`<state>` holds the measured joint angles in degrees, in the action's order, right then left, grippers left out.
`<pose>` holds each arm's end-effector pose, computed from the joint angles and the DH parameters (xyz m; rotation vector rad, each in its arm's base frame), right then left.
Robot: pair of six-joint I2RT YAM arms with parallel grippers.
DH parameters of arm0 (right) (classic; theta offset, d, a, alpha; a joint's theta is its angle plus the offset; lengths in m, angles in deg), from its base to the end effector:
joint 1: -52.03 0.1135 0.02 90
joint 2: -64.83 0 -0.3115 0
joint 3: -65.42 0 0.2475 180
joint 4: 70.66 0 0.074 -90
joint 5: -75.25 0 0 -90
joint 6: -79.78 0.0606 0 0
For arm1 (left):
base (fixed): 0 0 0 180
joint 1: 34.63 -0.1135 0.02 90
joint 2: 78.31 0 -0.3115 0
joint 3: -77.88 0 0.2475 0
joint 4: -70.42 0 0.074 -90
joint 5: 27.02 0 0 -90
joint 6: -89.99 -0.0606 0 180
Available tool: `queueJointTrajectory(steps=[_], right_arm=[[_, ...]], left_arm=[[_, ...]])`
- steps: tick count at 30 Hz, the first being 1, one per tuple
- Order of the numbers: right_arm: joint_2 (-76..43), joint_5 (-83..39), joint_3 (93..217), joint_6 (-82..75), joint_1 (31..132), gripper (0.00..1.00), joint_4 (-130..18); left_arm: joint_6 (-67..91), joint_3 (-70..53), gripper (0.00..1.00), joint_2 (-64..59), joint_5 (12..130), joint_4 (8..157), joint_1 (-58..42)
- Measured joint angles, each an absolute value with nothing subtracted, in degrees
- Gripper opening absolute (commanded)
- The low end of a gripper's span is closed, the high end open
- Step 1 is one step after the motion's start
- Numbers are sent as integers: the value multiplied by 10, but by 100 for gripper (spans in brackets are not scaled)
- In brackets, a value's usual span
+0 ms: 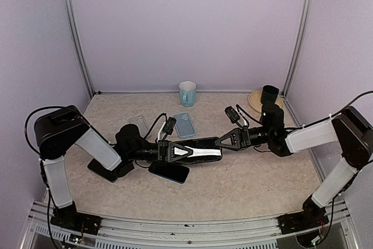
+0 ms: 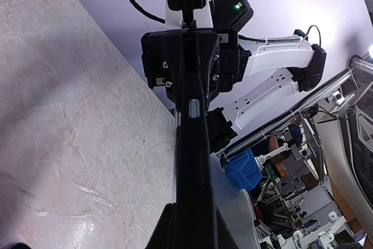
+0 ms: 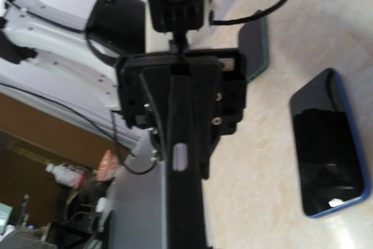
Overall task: Put the phone into the phone case
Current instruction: Press the phone with the phone case.
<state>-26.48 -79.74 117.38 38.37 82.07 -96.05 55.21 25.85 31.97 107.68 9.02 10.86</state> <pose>0.2454 0.2053 0.2440 -0.6363 2.0559 1.9036 0.2326 -0.2974 0.2017 0.6096 1.8098 -1.8845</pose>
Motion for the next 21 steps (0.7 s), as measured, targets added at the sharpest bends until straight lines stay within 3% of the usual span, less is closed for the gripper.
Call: queueJointTrajectory(steps=[2, 12, 21], right_arm=[[-267, -807, 1160, 415, 816, 0, -1007], [-283, -835, 1141, 526, 798, 34, -1127], [-232, -800, 1181, 403, 792, 36, -927]], left_arm=[[552, 259, 0, 320, 1081, 86, 110], [529, 259, 0, 313, 1075, 91, 112], [497, 259, 0, 309, 1057, 134, 106]])
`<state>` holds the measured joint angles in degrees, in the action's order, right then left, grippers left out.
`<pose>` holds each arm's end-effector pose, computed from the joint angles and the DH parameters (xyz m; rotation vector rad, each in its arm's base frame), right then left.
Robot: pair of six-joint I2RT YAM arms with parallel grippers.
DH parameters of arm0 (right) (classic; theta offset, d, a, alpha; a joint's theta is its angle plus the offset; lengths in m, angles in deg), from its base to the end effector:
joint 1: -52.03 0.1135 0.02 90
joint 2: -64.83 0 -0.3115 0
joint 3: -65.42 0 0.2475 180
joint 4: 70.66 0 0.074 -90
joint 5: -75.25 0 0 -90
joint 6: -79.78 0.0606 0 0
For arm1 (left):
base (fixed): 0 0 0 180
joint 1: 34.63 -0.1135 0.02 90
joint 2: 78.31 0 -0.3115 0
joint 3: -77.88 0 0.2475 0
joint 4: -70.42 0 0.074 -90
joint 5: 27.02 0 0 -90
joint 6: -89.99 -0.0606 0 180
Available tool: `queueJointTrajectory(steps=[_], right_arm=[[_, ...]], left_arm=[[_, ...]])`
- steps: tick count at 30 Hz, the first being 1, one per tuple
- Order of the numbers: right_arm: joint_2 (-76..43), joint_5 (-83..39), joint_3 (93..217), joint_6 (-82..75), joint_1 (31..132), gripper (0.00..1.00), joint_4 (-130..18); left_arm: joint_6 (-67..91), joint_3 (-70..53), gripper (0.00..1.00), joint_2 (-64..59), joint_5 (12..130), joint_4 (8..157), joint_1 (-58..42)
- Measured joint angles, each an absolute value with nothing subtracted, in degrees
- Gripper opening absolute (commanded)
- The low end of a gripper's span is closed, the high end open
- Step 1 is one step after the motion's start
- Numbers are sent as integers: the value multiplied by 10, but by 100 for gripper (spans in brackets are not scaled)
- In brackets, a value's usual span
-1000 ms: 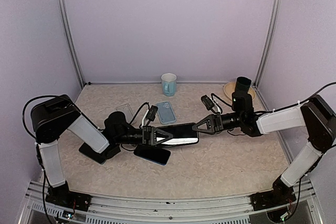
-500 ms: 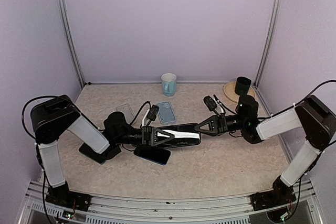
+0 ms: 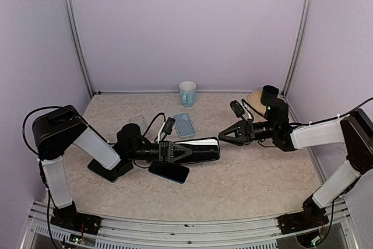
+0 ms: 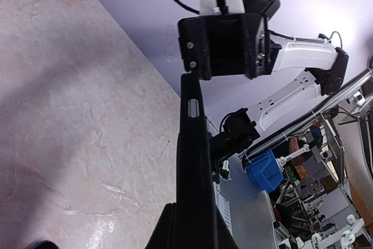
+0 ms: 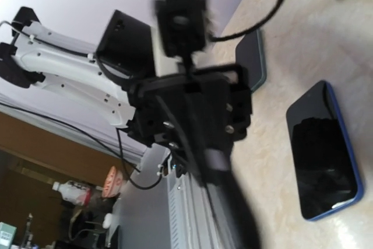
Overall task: Put the phone into the phone case
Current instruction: Press the phone with the phone case.
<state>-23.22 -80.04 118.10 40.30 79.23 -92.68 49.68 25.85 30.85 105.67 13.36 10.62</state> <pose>0.2487 0.1897 0.2586 -0.5605 2.0632 1.8974 0.2349 -0.2953 0.1997 0.6286 1.8152 -1.7898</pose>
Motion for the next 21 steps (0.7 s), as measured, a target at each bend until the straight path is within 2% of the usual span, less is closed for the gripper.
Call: queueJointTrajectory(steps=[6, 16, 21], right_arm=[[-228, -773, 1205, 346, 796, 36, -856], [-231, -680, 1243, 253, 815, 48, -727], [-244, -674, 1245, 237, 816, 47, -711]], left_arm=[[496, 259, 0, 309, 1044, 177, 104], [494, 259, 0, 309, 1046, 185, 105], [492, 259, 0, 309, 1048, 185, 105]])
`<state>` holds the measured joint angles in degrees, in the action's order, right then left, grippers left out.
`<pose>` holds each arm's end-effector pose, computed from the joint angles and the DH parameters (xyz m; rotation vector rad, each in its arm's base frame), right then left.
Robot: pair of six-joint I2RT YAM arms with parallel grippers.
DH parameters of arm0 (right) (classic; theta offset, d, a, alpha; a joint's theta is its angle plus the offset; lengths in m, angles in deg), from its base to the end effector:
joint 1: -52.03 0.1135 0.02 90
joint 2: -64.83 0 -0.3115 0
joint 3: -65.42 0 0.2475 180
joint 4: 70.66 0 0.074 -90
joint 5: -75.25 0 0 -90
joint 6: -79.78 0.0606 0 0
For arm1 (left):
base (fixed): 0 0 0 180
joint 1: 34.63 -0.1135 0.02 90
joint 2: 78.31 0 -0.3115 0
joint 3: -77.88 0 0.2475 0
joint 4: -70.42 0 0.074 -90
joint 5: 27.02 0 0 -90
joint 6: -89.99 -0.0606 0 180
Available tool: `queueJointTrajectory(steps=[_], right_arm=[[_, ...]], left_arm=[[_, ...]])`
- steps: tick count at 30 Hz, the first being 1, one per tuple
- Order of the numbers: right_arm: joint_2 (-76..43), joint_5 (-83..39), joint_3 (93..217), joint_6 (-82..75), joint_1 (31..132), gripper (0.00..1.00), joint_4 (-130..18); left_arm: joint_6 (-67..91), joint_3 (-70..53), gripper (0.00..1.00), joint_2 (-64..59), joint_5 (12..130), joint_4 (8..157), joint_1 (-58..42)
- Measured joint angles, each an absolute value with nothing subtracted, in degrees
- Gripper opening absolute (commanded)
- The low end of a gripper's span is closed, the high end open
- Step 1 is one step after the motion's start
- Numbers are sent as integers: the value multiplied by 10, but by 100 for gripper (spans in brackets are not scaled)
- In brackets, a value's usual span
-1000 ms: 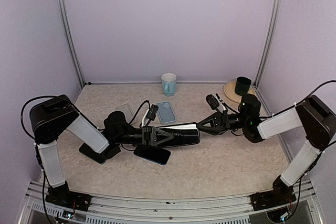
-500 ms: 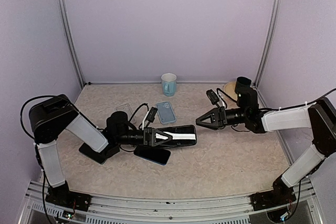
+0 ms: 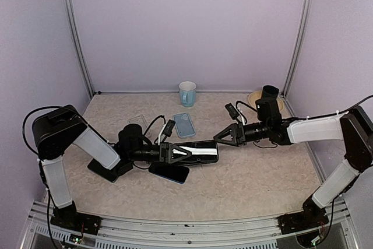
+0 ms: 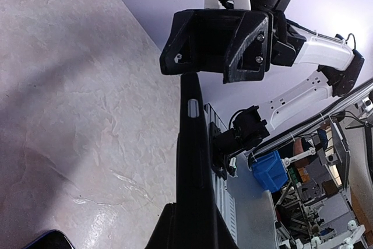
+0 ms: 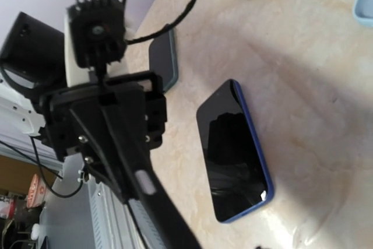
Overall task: Put the phone into the phone case
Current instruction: Press the phone with the phone case.
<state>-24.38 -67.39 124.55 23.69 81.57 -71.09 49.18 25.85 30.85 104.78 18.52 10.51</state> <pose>0.2600 0.2027 0.2461 -0.5453 2.2100 1.5893 0.2361 -0.2945 0.1890 0.5926 1.9156 -1.7588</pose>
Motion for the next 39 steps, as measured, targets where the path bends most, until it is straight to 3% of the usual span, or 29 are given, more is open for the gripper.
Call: queueJointTrajectory(steps=[5, 12, 24, 28, 34, 39], right_arm=[[-261, -684, 1245, 235, 817, 36, -712], [-270, -704, 1245, 238, 820, 7, -720], [-273, -763, 1213, 315, 805, 3, -813], [-283, -796, 1196, 379, 791, 10, -887], [-291, -817, 1192, 429, 784, 39, -924], [-278, -800, 1209, 379, 783, 54, -847]], left_arm=[[492, 259, 0, 309, 1048, 185, 106], [491, 259, 0, 309, 1048, 187, 106], [471, 252, 0, 308, 1063, 189, 105], [461, 248, 0, 308, 1063, 186, 107], [448, 248, 0, 308, 1062, 186, 108], [445, 250, 0, 308, 1053, 217, 108]])
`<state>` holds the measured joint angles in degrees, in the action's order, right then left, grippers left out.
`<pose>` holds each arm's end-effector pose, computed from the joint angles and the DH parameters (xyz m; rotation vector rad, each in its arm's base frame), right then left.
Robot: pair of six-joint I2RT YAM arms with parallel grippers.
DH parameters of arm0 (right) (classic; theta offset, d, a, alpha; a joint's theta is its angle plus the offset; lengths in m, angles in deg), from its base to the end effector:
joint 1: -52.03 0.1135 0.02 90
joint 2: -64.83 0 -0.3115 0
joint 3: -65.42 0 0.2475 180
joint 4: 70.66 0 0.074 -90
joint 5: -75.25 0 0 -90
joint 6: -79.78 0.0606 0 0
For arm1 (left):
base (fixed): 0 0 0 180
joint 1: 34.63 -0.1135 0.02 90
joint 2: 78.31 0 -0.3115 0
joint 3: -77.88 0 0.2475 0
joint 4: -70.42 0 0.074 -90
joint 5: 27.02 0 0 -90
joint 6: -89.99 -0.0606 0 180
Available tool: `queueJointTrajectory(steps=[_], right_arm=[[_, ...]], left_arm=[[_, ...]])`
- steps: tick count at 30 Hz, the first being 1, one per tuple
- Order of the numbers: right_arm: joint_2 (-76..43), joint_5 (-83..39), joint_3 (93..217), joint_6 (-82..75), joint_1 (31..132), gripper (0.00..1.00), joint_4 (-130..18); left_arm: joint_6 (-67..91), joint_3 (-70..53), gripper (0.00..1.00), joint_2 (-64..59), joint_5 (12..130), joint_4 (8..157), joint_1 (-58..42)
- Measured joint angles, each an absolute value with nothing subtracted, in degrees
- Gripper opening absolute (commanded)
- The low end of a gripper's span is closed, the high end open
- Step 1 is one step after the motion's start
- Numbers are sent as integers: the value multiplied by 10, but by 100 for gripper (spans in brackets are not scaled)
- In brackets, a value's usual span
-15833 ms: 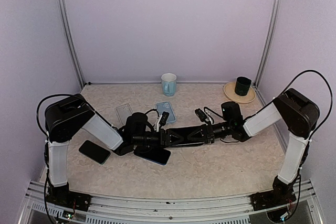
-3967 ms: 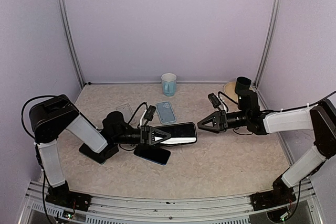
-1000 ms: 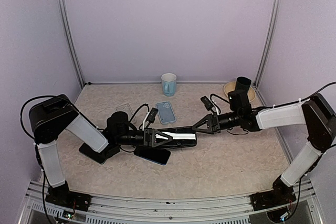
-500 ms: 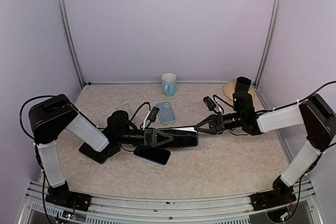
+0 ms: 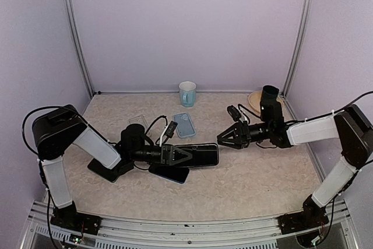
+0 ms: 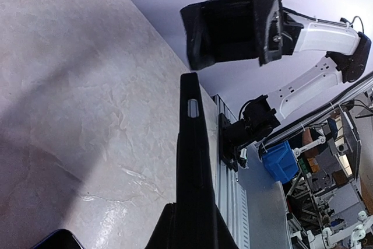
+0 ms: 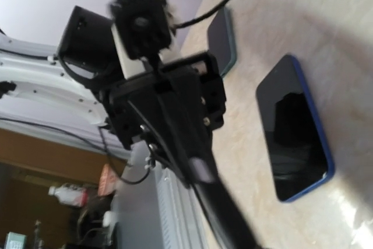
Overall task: Put the phone into the phone case
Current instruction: Press the phone with the phone case.
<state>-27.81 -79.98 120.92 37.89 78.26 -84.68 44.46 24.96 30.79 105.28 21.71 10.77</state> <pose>0.2655 0.1921 0.2362 -0.4682 2.2090 1.8905 0.2360 -0.2974 0.1868 0.6655 1.9094 -1.7110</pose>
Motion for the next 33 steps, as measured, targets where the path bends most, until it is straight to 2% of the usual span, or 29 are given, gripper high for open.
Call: queueJointTrajectory(steps=[2, 10, 16, 27, 33], right_arm=[[-261, -785, 1221, 344, 782, 60, -805], [-224, -700, 1249, 226, 793, 67, -670], [-223, -655, 1249, 187, 809, 69, -610], [-246, -672, 1238, 209, 836, 63, -653], [-265, -702, 1235, 251, 843, 53, -714]], left_arm=[[445, 250, 0, 308, 1049, 230, 108], [458, 253, 0, 307, 1041, 244, 103], [502, 253, 0, 298, 1030, 245, 94], [537, 253, 0, 269, 1021, 220, 90], [545, 253, 0, 269, 1021, 213, 90]])
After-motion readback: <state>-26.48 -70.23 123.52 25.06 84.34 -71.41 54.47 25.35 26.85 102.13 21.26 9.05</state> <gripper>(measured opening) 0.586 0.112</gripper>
